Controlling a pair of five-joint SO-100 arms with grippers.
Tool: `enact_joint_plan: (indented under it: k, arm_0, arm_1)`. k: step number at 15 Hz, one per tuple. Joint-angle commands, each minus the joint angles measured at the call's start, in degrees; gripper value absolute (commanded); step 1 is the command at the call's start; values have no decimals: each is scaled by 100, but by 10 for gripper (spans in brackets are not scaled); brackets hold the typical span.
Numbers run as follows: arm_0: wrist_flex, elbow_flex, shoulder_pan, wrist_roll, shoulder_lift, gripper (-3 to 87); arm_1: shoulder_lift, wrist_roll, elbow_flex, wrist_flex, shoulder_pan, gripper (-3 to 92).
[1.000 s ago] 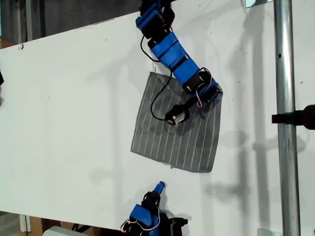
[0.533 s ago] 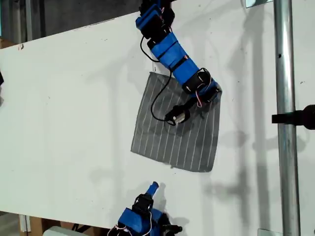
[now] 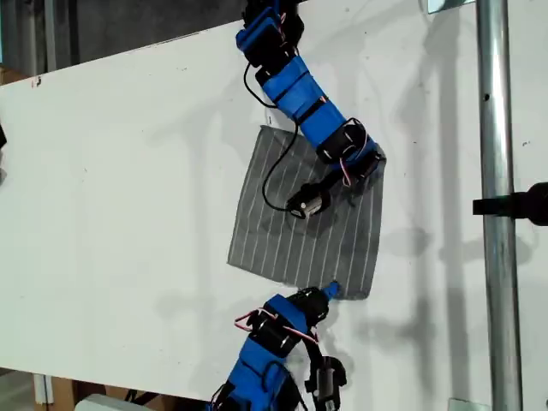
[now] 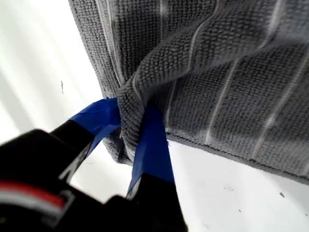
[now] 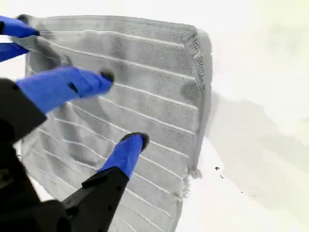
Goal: Grasp corners of a towel and fold twice.
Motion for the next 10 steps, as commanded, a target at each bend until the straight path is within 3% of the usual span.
enact_joint_plan:
  k: [1, 4, 10]
  arm_0:
    - [246, -703, 246, 686, -88, 385]
    - [79, -536, 281, 589, -396, 385]
    - [-1266, -431, 290, -53, -2364, 346]
  arm_1:
    - [44, -9, 35, -97, 141, -2]
    - [114, -9, 44, -88, 132, -2]
    - [193, 44, 44, -88, 44, -2]
